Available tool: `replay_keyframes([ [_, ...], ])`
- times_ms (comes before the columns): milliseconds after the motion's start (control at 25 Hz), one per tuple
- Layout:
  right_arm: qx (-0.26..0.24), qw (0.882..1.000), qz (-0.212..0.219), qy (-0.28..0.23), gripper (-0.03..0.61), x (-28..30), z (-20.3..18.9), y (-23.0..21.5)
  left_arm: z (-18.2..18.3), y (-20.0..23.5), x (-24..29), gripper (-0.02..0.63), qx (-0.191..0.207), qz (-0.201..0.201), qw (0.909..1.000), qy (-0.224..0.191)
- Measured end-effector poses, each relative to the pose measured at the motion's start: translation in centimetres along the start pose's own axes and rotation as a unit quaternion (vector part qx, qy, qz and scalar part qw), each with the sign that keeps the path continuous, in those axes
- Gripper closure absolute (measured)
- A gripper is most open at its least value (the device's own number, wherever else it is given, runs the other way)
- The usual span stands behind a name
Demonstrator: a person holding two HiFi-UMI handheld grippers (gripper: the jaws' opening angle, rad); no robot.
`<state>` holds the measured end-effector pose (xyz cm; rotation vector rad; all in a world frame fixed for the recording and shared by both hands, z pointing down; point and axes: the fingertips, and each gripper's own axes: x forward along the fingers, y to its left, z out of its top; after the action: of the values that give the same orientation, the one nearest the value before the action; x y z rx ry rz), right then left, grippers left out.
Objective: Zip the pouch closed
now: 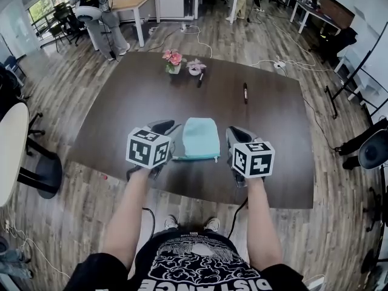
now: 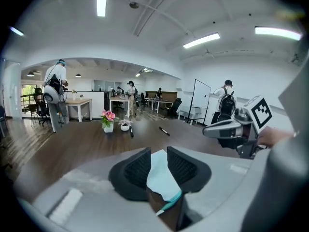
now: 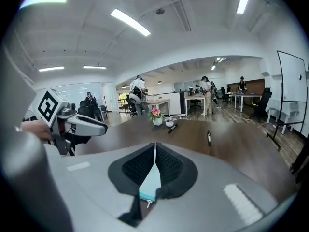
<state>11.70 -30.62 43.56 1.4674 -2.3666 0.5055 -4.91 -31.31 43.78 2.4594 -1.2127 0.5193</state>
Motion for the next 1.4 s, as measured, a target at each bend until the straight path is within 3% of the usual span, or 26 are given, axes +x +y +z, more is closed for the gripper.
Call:
replay_keyframes([
  [480,-0.054,0.994,-0.010,-0.094,0.578,-3.5,7.0,1.1,6.1,-0.2,-3.4,0.592,0.044,0.024,0.9951,-0.085],
  [1400,-0.049,0.995,-0.013,-0.090,0.578,-3.6,6.4,0.7,5.5,0.7,-3.9,0.609,0.033,0.036,0.9950,-0.087],
])
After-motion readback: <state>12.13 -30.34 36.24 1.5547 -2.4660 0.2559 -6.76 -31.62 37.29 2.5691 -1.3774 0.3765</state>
